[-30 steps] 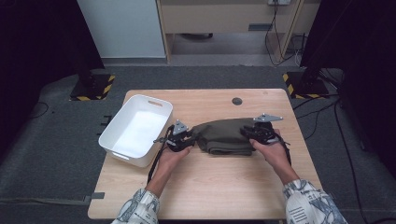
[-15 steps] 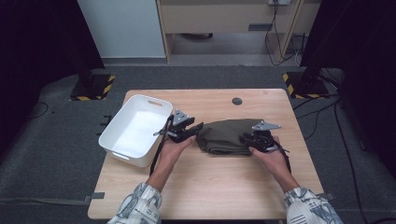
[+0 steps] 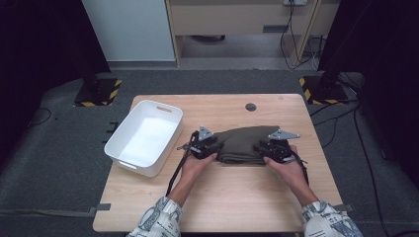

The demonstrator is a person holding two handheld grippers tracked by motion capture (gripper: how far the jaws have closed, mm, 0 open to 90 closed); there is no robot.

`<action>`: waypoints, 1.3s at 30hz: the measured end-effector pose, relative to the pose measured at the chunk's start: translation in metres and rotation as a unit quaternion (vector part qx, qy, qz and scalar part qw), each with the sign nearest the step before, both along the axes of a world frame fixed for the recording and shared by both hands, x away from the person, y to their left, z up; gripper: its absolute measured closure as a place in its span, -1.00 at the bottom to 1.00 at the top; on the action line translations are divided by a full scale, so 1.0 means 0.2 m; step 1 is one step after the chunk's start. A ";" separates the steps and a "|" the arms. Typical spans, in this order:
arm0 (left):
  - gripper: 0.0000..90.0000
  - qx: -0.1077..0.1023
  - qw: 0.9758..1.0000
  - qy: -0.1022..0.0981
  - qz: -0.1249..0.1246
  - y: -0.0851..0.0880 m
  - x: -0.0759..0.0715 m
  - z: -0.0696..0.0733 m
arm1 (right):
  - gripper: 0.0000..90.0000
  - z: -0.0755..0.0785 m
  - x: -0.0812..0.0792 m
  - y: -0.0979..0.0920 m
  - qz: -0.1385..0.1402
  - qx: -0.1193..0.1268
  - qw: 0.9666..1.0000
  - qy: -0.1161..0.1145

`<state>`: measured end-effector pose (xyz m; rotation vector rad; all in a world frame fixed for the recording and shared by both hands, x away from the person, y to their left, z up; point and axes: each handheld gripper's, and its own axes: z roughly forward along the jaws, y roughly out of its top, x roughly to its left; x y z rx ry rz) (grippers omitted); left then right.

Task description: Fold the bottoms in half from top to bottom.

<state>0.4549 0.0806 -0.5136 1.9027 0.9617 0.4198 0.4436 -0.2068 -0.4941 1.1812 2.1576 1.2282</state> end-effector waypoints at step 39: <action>0.15 -0.013 0.999 -0.007 -0.047 -0.17 -0.19 -0.02 | 0.12 -0.10 -0.23 -0.31 -0.081 -0.004 0.997 0.015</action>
